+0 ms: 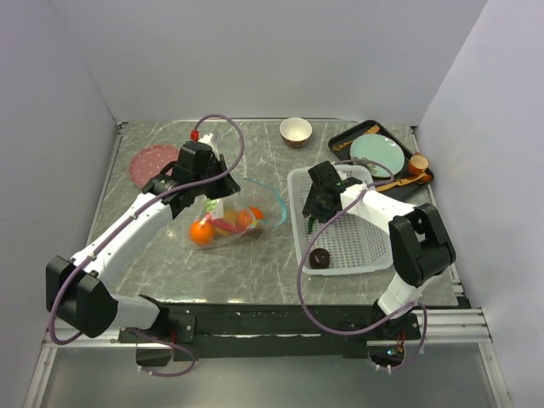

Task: Place the food in the zip-top bag and seal the zipper
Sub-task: Pick up the fake vegetable from the bin.

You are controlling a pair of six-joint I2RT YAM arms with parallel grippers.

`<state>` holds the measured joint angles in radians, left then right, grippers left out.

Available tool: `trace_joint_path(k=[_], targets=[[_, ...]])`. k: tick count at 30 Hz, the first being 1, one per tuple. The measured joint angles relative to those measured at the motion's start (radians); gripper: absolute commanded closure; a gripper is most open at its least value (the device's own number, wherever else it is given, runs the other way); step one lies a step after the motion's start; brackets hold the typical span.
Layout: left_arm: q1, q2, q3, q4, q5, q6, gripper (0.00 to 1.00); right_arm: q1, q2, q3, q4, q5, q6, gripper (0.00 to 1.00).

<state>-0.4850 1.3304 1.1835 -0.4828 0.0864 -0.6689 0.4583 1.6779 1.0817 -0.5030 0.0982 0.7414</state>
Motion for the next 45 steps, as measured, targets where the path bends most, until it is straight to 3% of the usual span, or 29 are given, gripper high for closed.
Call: trace_joint_path(k=[3, 7, 18, 24, 26, 32, 38, 41, 42, 45], targets=[[0.007, 0.0, -0.001, 0.0, 0.006, 0.0, 0.99, 0.0, 0.001, 0.0, 0.0, 0.01, 0.0, 0.49], [0.01, 0.0, -0.002, 0.001, 0.014, 0.0, 0.99, 0.0, 0.011, 0.0, 0.002, 0.012, -0.003, 0.62], [0.011, 0.0, -0.018, 0.006, 0.014, -0.004, 0.99, 0.004, 0.054, 0.0, 0.01, -0.012, -0.026, 0.61], [0.011, 0.0, -0.018, 0.006, 0.013, -0.01, 0.99, 0.004, 0.076, 0.0, 0.019, -0.014, -0.043, 0.69], [0.011, -0.002, -0.018, 0.006, 0.013, -0.016, 0.99, 0.004, 0.076, 0.0, 0.019, -0.014, -0.051, 0.76], [0.011, -0.008, -0.018, -0.002, -0.003, -0.023, 0.99, 0.006, 0.076, 0.0, 0.02, -0.02, -0.087, 0.78], [0.011, -0.032, -0.019, -0.008, -0.01, -0.024, 0.99, 0.01, 0.076, 0.009, 0.006, -0.015, -0.156, 0.76], [0.011, -0.043, -0.032, 0.001, -0.007, -0.026, 0.99, 0.011, 0.077, 0.016, -0.005, -0.01, -0.192, 0.66], [0.011, -0.045, -0.037, 0.0, -0.005, -0.027, 0.99, 0.011, 0.079, 0.019, -0.008, -0.008, -0.206, 0.54], [0.011, -0.045, -0.045, 0.0, -0.005, -0.027, 0.99, 0.013, 0.079, 0.019, -0.014, -0.003, -0.225, 0.46]])
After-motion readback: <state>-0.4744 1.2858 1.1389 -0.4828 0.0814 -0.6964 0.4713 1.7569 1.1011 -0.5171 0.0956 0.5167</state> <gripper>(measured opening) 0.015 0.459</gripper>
